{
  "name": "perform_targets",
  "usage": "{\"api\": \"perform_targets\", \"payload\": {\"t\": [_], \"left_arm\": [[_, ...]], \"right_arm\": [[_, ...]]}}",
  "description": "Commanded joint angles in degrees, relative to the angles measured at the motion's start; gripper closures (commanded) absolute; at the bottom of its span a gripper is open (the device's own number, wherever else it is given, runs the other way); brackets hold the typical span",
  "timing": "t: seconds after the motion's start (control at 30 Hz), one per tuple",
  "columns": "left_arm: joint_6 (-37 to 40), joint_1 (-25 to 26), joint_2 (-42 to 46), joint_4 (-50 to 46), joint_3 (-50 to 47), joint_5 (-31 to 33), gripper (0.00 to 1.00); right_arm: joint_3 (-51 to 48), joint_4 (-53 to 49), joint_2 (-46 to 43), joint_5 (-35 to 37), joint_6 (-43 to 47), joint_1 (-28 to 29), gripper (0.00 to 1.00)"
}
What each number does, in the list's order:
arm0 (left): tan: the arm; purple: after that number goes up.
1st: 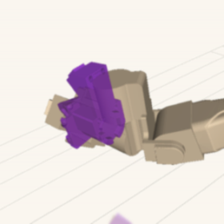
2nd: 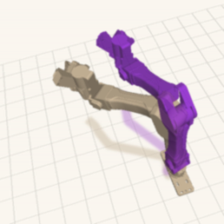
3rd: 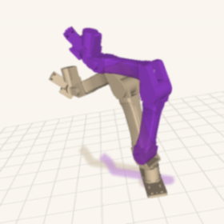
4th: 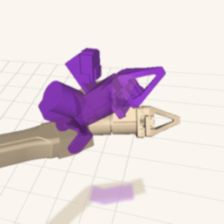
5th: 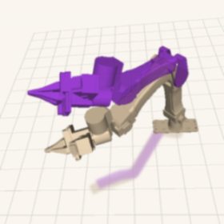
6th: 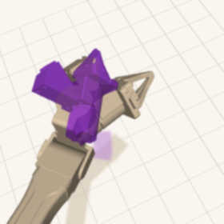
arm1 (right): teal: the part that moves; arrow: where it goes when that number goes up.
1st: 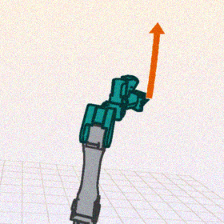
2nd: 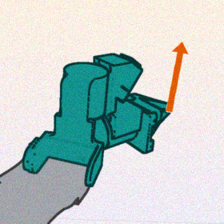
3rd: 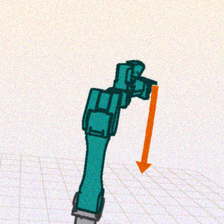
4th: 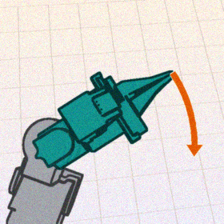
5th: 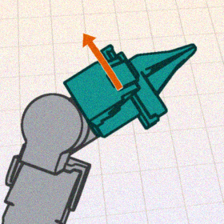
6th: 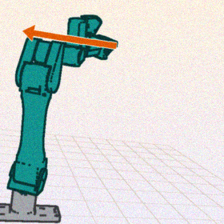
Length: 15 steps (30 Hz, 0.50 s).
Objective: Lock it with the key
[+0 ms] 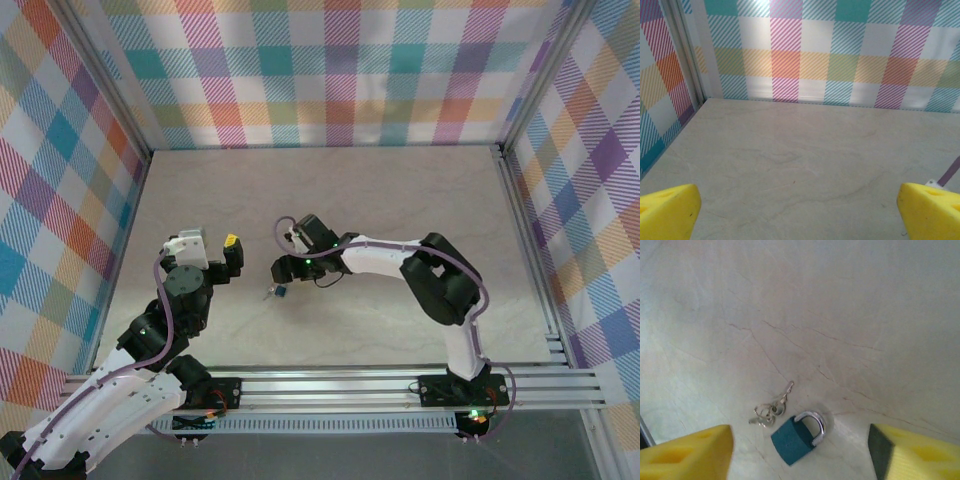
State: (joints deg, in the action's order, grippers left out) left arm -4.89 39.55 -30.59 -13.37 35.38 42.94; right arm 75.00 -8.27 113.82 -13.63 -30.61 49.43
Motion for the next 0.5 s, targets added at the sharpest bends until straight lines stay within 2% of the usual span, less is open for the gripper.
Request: {"api": "perform_targets", "payload": {"t": [0.0, 0.03, 0.07, 0.47], "left_arm": [[-0.2, -0.8, -0.2, -0.2, 0.2, -0.8, 0.00], [-0.1, -0.8, -0.4, -0.5, 0.4, -1.3, 0.00], [-0.1, -0.8, -0.8, -0.7, 0.6, -1.8, 0.00], [-0.1, -0.9, -3.7, -2.1, 1.7, -8.5, 0.00]], "right_arm": [[-0.2, -3.7, -7.7, 5.2, 3.8, -0.9, 0.12], [-0.6, -4.4, -8.8, 6.2, 3.8, -1.3, 0.04], [-1.0, -4.9, -9.8, 7.1, 3.6, -1.8, 0.00], [-5.8, -7.7, -15.1, 4.8, -1.7, -13.2, 0.01]]}}
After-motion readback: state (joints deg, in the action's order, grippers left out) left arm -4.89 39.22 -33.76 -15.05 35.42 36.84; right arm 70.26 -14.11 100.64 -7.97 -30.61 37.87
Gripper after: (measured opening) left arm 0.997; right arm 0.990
